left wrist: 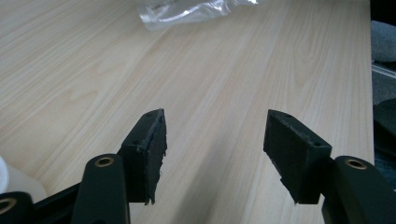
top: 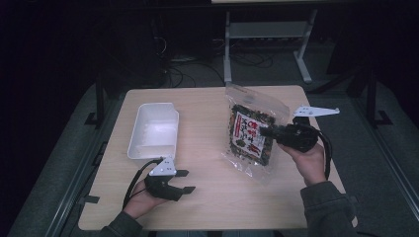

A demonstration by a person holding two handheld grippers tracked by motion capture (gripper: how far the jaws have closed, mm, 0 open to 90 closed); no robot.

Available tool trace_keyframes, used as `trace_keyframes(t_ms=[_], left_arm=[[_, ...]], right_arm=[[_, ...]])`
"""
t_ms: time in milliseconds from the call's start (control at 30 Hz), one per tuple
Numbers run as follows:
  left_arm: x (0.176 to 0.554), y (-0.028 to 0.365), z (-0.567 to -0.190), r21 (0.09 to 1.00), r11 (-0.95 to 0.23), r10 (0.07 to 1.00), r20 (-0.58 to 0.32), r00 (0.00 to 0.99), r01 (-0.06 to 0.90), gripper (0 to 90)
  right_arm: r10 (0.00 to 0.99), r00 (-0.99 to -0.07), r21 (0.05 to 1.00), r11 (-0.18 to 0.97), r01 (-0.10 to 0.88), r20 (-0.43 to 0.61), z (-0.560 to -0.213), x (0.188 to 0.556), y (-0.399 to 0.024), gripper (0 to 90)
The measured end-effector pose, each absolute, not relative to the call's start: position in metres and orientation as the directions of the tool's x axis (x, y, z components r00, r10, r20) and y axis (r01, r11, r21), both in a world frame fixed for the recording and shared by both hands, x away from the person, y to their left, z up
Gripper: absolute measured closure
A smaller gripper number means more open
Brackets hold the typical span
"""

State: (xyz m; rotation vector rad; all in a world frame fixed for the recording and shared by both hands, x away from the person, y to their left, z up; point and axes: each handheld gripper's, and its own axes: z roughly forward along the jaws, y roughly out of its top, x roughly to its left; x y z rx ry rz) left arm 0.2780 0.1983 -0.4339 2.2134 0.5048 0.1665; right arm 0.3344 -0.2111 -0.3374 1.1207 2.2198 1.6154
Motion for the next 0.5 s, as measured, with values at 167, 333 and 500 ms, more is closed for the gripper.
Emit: trace_keyframes(t_ms=[167, 333, 500], left_arm=[[0.274, 0.202, -0.435, 0.766, -0.572, 0.418, -0.036, 0.908, 0.294, 35.4], [0.271, 0.205, -0.436, 0.763, -0.581, 0.424, -0.013, 0.906, 0.283, 34.4], [0.269, 0.211, -0.437, 0.760, -0.584, 0.429, -0.009, 0.903, 0.285, 32.5]], right_arm=[[0.662, -0.701, 0.892, 0.108, 0.439, 0.265, -0.331, 0.335, -0.196, 74.5], [0.700, -0.682, 0.903, 0.125, 0.411, 0.213, -0.324, 0.339, -0.174, 74.5], [0.697, -0.680, 0.914, 0.089, 0.397, 0.228, -0.319, 0.346, -0.156, 74.6]])
